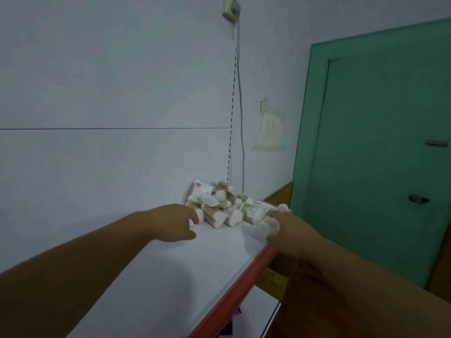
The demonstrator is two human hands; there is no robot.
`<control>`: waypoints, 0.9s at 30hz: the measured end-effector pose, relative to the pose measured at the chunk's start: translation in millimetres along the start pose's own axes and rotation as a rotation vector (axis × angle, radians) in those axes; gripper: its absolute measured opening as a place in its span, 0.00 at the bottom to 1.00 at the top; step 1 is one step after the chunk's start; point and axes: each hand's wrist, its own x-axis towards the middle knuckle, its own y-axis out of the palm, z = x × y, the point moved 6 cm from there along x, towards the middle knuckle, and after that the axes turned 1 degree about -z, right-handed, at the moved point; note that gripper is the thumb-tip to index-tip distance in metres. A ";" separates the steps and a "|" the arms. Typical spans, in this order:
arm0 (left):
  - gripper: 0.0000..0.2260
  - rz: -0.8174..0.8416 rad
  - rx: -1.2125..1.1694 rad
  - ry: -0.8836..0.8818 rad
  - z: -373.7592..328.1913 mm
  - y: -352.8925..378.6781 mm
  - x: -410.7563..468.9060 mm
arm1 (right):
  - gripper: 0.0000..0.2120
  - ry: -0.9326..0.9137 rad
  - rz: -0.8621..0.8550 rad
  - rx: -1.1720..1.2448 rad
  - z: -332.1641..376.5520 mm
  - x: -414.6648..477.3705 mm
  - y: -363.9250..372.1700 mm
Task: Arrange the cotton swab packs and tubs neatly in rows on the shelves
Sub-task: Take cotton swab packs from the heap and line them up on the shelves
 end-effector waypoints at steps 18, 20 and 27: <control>0.10 -0.558 -0.658 -0.251 -30.5 -4.1 118.6 | 0.25 -0.463 0.020 0.121 4.2 288.9 46.7; 0.11 -0.656 -0.848 -0.302 -32.6 -8.7 116.1 | 0.15 -0.503 -0.050 0.116 8.4 296.1 46.6; 0.10 -0.744 -1.577 -0.357 -21.4 7.5 101.9 | 0.06 -0.655 -0.337 0.643 28.9 261.6 -4.6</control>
